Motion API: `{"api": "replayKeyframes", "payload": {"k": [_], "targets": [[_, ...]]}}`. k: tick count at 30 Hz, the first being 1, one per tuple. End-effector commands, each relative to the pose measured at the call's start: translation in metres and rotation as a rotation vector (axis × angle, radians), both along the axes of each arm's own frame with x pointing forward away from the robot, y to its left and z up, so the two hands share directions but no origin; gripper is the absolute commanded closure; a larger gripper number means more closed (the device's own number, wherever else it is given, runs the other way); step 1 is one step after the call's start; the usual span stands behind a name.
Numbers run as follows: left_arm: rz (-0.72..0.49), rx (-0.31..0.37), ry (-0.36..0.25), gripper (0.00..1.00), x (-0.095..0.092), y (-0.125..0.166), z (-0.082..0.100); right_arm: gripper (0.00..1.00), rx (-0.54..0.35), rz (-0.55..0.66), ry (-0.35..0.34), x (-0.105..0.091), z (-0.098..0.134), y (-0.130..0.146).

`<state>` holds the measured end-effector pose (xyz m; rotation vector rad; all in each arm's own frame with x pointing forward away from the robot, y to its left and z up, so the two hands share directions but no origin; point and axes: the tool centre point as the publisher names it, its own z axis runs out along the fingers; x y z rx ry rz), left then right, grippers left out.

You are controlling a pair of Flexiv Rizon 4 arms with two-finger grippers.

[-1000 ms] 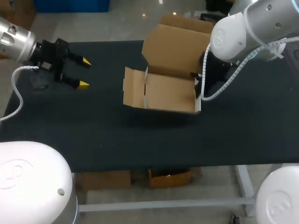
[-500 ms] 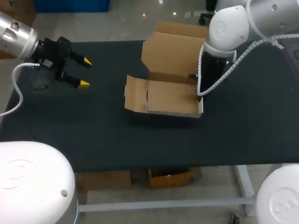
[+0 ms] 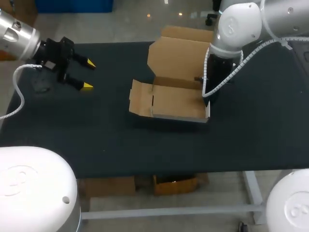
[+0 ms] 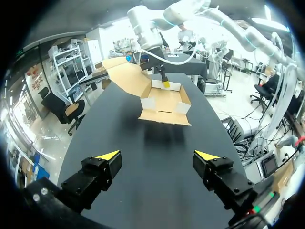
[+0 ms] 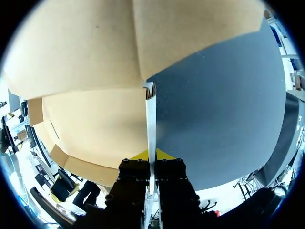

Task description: Assemble the packaging by folding the flat box into shape, placing the metal phone stand inside, and closing the box properly

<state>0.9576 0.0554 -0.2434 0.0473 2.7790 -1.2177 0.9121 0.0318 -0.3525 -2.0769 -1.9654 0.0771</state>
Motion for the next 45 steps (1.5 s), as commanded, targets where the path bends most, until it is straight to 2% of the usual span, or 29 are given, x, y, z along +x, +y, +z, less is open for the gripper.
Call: {"api": "replayKeyframes", "payload": {"k": [1, 8, 14, 22, 45], "targets": [[-0.001, 0.003, 0.002, 0.00, 0.000, 0.000, 0.001, 1.00, -0.002, 0.003, 0.013, 0.002, 0.001, 0.001], [-0.001, 0.003, 0.002, 0.00, 0.000, 0.000, 0.001, 1.00, -0.007, 0.012, 0.008, 0.003, 0.001, 0.006], [-0.001, 0.003, 0.002, 0.00, 0.000, 0.000, 0.001, 1.00, -0.052, 0.015, 0.052, 0.003, -0.008, 0.014], [-0.001, 0.003, 0.002, 0.00, 0.000, 0.000, 0.001, 1.00, -0.065, 0.017, 0.100, -0.002, -0.016, 0.022], [-0.001, 0.003, 0.002, 0.00, 0.000, 0.000, 0.001, 1.00, -0.091, 0.002, 0.165, 0.004, -0.028, 0.040]]}}
